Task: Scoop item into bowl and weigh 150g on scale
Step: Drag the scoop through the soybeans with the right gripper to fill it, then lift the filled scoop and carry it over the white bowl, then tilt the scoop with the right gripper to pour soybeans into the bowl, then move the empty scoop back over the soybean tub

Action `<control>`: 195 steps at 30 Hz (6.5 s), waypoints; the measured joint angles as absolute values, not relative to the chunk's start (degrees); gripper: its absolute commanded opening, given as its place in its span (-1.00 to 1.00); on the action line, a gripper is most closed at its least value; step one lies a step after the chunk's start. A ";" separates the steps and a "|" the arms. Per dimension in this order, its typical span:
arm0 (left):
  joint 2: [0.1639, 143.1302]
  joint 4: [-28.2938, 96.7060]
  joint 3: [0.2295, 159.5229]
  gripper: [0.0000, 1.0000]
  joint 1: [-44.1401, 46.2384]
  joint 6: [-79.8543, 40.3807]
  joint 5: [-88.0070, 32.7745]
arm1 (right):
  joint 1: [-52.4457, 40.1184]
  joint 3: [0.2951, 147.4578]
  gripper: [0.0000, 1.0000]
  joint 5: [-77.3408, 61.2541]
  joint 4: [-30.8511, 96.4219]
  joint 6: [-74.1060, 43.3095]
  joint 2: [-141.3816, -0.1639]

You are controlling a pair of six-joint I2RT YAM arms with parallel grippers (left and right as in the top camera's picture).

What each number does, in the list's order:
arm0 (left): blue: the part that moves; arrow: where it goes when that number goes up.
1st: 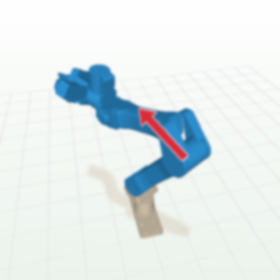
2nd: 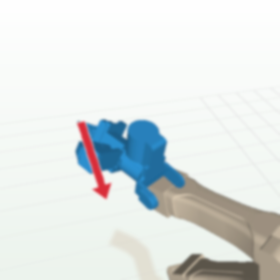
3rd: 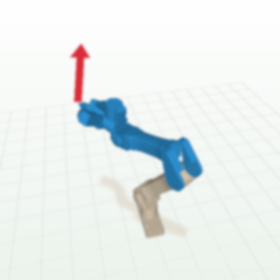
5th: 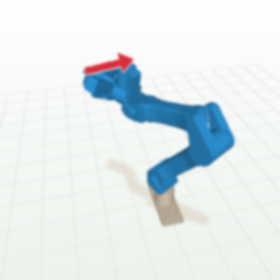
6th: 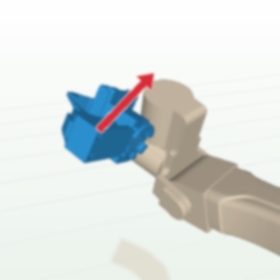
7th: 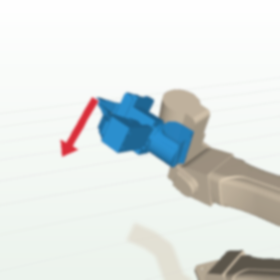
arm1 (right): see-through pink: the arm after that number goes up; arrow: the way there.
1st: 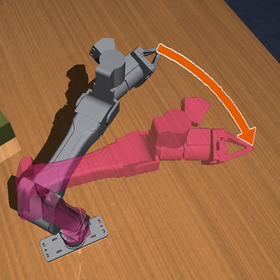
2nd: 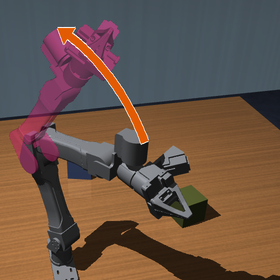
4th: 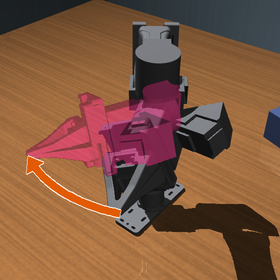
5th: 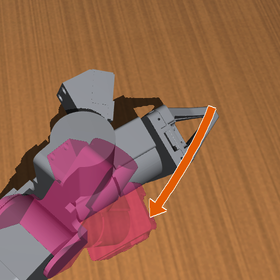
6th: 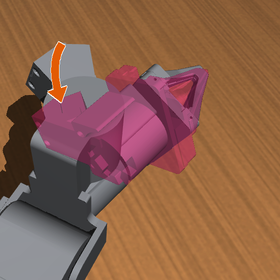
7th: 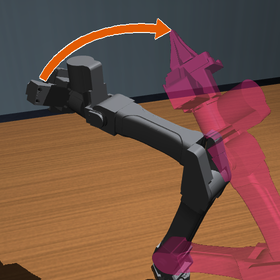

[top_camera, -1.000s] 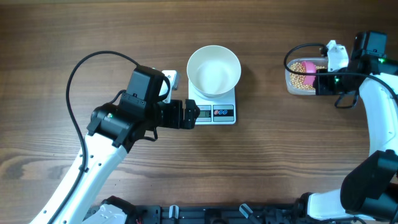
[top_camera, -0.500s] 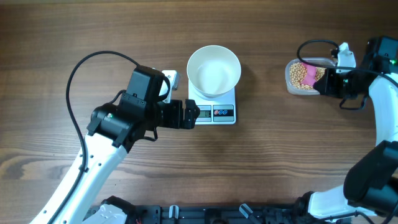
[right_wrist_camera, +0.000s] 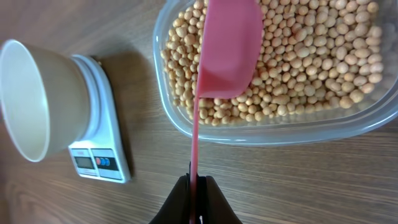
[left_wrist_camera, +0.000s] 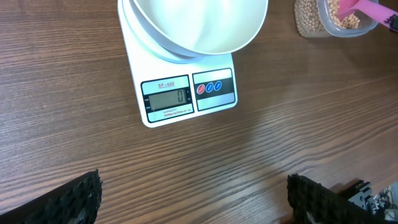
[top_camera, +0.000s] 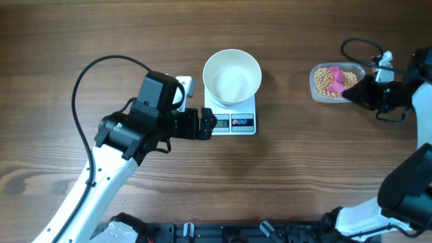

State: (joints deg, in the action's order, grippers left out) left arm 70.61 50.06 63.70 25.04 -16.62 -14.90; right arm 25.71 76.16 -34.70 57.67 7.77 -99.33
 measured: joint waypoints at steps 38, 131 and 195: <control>70.61 50.06 63.70 1.00 25.04 -16.62 -14.92 | 41.58 76.16 -0.91 -54.94 65.47 5.96 -99.35; 70.61 50.06 63.70 1.00 25.04 -16.62 -14.90 | -23.88 75.99 -0.91 -6.92 39.94 4.34 -90.11; 70.61 50.06 63.70 1.00 25.04 -16.62 -14.90 | -28.84 75.99 -0.92 2.63 41.54 -5.50 -85.54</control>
State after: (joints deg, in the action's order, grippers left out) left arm 70.61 50.06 63.70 25.04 -16.62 -14.90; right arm -28.84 75.99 2.63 41.54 -5.50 -85.54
